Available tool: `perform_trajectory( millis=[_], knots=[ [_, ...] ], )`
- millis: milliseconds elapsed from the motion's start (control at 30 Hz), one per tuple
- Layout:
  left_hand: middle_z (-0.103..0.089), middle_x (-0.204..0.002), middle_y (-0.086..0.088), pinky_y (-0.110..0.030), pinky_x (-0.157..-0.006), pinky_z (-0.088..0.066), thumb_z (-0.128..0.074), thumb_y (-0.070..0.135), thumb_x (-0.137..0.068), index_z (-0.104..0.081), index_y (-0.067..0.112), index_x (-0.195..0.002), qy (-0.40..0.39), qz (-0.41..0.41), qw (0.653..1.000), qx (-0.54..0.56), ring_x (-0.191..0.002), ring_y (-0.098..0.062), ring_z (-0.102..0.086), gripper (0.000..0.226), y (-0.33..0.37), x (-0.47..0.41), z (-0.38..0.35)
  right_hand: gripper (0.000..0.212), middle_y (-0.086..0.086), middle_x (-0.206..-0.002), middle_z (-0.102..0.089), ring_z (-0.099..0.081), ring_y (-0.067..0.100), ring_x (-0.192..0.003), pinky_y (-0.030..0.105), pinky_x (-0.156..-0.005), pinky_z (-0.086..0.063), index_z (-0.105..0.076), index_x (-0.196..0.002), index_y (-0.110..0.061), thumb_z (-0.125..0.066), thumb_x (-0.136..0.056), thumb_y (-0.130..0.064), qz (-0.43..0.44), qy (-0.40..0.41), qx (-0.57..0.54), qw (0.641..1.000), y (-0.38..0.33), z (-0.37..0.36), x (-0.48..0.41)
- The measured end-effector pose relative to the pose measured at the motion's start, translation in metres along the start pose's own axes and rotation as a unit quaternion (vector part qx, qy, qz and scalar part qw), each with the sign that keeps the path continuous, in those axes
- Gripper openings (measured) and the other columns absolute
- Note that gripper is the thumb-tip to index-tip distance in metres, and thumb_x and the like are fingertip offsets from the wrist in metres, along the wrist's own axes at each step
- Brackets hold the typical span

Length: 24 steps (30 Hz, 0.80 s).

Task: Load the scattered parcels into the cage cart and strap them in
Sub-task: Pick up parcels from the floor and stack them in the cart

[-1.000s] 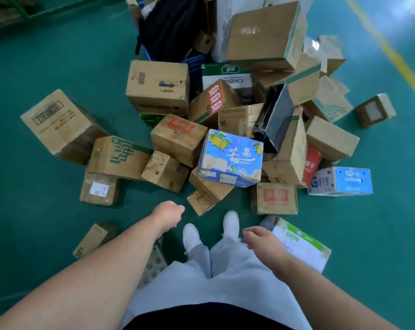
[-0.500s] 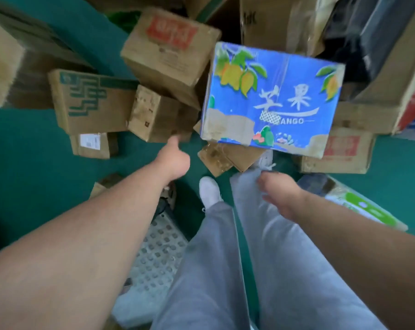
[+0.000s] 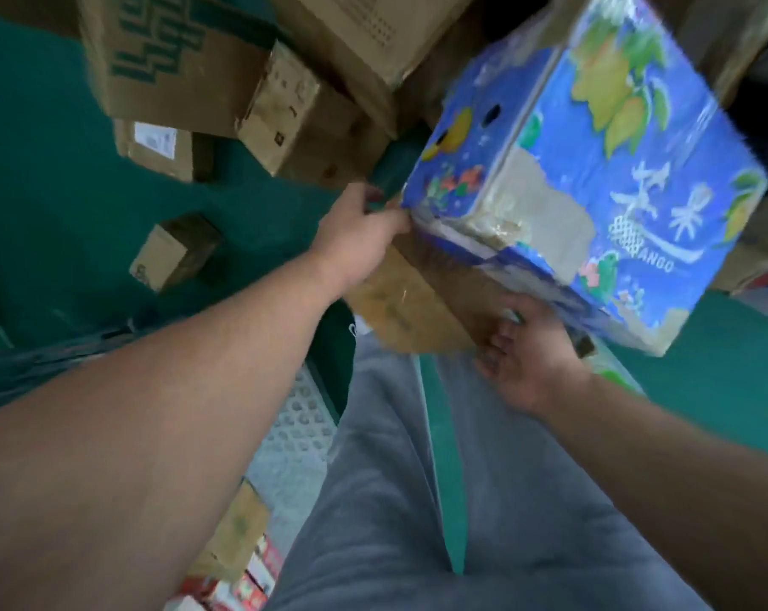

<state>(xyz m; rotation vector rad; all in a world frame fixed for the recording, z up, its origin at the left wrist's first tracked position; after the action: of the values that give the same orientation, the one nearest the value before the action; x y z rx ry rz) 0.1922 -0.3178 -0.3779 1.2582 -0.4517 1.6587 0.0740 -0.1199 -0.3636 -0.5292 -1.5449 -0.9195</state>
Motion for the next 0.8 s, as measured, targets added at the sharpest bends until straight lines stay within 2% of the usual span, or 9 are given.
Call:
perform_trajectory(
  millis=[67,167,267,367,467,600,800],
  knots=[
    [-0.061,-0.105,-0.005,-0.030,-0.078,-0.043,-0.068,0.055,-0.062,-0.074,0.028,-0.105,0.026,-0.012,1.000,0.008,-0.103,-0.022,-0.060,0.051,0.003,0.036,0.013,0.023,-0.004,-0.067,-0.058,-0.051,0.016,-0.068,0.033,-0.073,-0.037,-0.063,-0.084,-0.022,-0.055,-0.088,-0.044,-0.007,-0.004,0.032,0.999,0.007,0.003,0.040],
    [-0.049,-0.101,-0.001,-0.025,-0.088,-0.038,-0.059,0.054,-0.067,-0.078,0.032,-0.098,0.109,-0.005,0.994,0.026,-0.108,-0.022,-0.053,0.043,0.004,0.097,0.037,0.028,0.000,-0.077,-0.062,-0.055,0.019,-0.076,0.036,-0.082,-0.039,-0.066,-0.091,-0.022,-0.061,-0.079,-0.047,-0.005,-0.009,0.071,0.997,0.021,0.001,0.087],
    [-0.047,-0.101,0.007,-0.031,-0.100,-0.043,-0.054,0.048,-0.073,-0.077,0.032,-0.103,0.172,-0.008,0.985,0.029,-0.112,-0.023,-0.053,0.041,-0.004,0.159,0.057,0.029,0.003,-0.078,-0.060,-0.056,0.020,-0.076,0.034,-0.076,-0.045,-0.066,-0.094,-0.018,-0.060,-0.088,-0.046,-0.031,0.003,0.097,0.995,0.046,-0.003,0.118],
    [-0.047,-0.107,0.006,-0.034,-0.104,-0.043,-0.053,0.048,-0.074,-0.074,0.028,-0.117,0.196,-0.025,0.980,-0.004,-0.114,-0.019,-0.050,0.052,-0.021,0.225,0.069,0.044,0.010,-0.097,-0.064,-0.064,0.027,-0.092,0.040,-0.076,-0.058,-0.067,-0.110,-0.011,-0.063,-0.088,-0.049,-0.080,0.014,0.123,0.989,0.081,-0.008,0.141],
    [-0.048,-0.107,0.007,-0.040,-0.103,-0.046,-0.056,0.049,-0.076,-0.070,0.029,-0.121,0.193,-0.045,0.980,-0.015,-0.111,-0.020,-0.050,0.051,-0.052,0.281,0.067,0.046,0.010,-0.110,-0.072,-0.069,0.028,-0.097,0.044,-0.075,-0.060,-0.066,-0.114,-0.018,-0.056,-0.089,-0.055,-0.093,0.037,0.179,0.979,0.112,-0.013,0.162],
    [-0.045,-0.106,0.009,-0.041,-0.100,-0.047,-0.060,0.051,-0.078,-0.066,0.032,-0.124,0.239,-0.072,0.968,-0.004,-0.109,-0.017,-0.048,0.050,-0.119,0.352,0.061,0.045,0.007,-0.110,-0.075,-0.071,0.028,-0.101,0.043,-0.074,-0.058,-0.067,-0.115,-0.026,-0.050,-0.086,-0.056,-0.040,0.040,0.256,0.965,0.164,-0.017,0.180],
    [-0.048,-0.109,0.011,-0.037,-0.102,-0.046,-0.059,0.054,-0.080,-0.068,0.028,-0.122,0.302,-0.106,0.943,0.088,-0.110,-0.012,-0.048,0.051,-0.233,0.426,0.028,0.029,0.009,-0.107,-0.070,-0.067,0.028,-0.097,0.041,-0.075,-0.056,-0.061,-0.108,-0.024,-0.048,-0.095,-0.046,0.037,0.064,0.348,0.935,0.252,-0.005,0.186]
  ],
)
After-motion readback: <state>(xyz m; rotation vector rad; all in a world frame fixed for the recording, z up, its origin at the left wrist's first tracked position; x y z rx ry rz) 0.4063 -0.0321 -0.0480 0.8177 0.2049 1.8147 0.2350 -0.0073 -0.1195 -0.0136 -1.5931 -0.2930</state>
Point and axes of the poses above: each hand's wrist, its own x-axis away from the middle knuckle, its own z-axis out of the back of the hand, y = z × x, the point moved 2 cm from there along -x, towards the middle knuckle
